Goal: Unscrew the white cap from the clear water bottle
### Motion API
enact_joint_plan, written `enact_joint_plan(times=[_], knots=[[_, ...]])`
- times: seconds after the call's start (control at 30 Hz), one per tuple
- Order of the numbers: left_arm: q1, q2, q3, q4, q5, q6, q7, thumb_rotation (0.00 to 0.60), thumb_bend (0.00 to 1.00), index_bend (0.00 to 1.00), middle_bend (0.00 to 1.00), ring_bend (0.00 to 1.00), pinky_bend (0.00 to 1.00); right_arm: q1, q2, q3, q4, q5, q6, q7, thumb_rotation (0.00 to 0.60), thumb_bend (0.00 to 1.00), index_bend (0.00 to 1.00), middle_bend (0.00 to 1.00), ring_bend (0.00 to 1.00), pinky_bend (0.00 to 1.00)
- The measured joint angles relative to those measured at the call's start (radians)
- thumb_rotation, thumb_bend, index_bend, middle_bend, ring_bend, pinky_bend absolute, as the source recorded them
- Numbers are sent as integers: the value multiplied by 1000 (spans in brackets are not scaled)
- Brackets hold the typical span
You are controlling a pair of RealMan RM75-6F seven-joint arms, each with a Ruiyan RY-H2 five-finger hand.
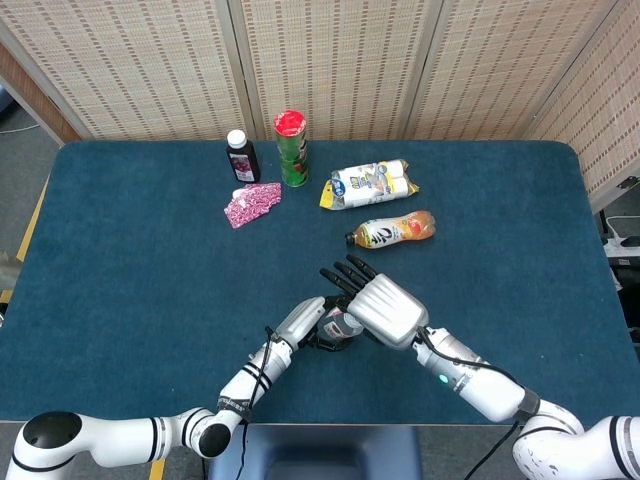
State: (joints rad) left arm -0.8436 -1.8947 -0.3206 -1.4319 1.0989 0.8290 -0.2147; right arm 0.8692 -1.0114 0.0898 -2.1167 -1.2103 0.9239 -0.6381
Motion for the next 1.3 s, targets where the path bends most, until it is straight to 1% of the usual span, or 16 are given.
enact_joint_plan(times=[0.53, 0.77, 1.0, 1.03, 1.1, 1.17, 1.23, 1.3], knots=[[-3, -1, -1, 6, 1, -6, -8, 600, 351, 421, 507, 271, 282, -2, -17, -7, 3, -10, 2, -26, 600, 180, 478, 0, 0, 0], [-10, 1, -15, 31, -12, -19, -16, 600, 351, 421, 508, 271, 282, -13, 7, -18, -16, -63, -5, -1, 600, 180, 492, 0, 0, 0], [-20, 2, -35, 64, -27, -38, -37, 600, 350, 421, 508, 270, 282, -40, 50, -31, -43, -129, 5, 14, 600, 180, 480, 0, 0, 0], [-20, 4, -35, 65, -27, -37, -38, 600, 350, 421, 508, 271, 282, -44, 53, -30, -44, -130, 9, 17, 600, 180, 468, 0, 0, 0], [-18, 9, -36, 65, -27, -34, -38, 600, 350, 421, 508, 271, 282, -50, 54, -25, -39, -128, 23, 21, 600, 180, 397, 0, 0, 0], [-16, 13, -33, 61, -27, -33, -37, 600, 350, 421, 508, 271, 282, -59, 49, -18, -28, -123, 42, 26, 600, 180, 255, 0, 0, 0], [-15, 15, -31, 58, -28, -32, -34, 600, 350, 421, 508, 271, 282, -64, 42, -11, -18, -110, 52, 31, 600, 179, 165, 0, 0, 0], [-14, 15, -29, 54, -28, -30, -30, 600, 351, 421, 508, 271, 282, -64, 34, -3, -7, -85, 53, 31, 600, 180, 102, 0, 0, 0]])
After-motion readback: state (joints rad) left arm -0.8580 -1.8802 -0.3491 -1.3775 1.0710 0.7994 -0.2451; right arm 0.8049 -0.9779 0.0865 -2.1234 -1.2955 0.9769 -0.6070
